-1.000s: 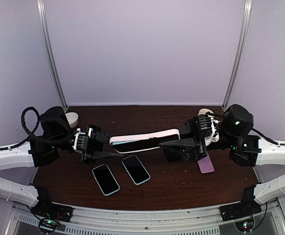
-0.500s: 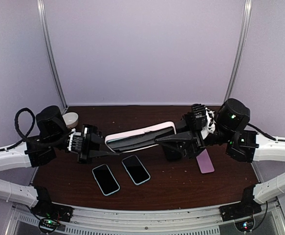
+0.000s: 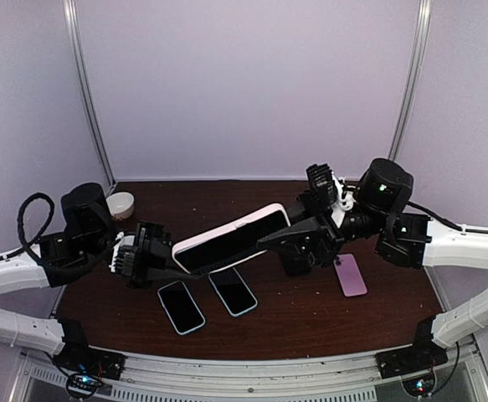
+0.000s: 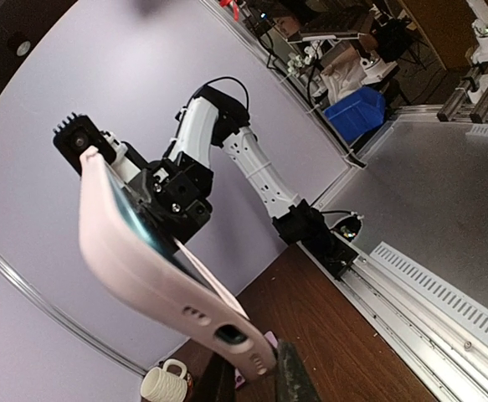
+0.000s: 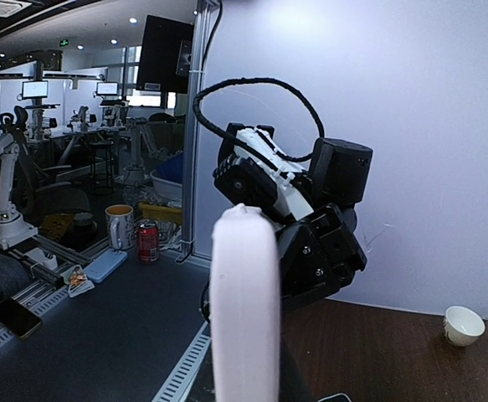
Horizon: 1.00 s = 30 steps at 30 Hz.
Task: Take the phone out of the phone case
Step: Remove the phone from the bottom left corner of the phone case.
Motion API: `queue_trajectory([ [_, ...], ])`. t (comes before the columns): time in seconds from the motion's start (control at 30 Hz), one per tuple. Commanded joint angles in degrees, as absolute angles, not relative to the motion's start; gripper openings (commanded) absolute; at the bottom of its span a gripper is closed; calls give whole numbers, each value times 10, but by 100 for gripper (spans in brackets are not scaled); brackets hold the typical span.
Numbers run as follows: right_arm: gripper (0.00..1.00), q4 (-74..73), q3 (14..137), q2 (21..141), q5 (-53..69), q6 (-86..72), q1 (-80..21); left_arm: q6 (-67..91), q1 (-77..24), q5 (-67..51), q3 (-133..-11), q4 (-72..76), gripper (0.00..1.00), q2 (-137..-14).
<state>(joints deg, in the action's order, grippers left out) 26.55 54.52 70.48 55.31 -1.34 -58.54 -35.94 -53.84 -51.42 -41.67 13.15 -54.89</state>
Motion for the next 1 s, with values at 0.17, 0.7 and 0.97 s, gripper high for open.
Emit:
queue_trajectory([
  [0.17,0,246,587,727,641,-49,-599,-436,-530,-475,-448,66,0,-575],
  [0.7,0,103,611,718,645,71,-596,-299,-453,-553,-448,173,0,-602],
  [0.97,0,48,603,680,533,178,-595,-314,-453,-548,-456,141,11,-599],
])
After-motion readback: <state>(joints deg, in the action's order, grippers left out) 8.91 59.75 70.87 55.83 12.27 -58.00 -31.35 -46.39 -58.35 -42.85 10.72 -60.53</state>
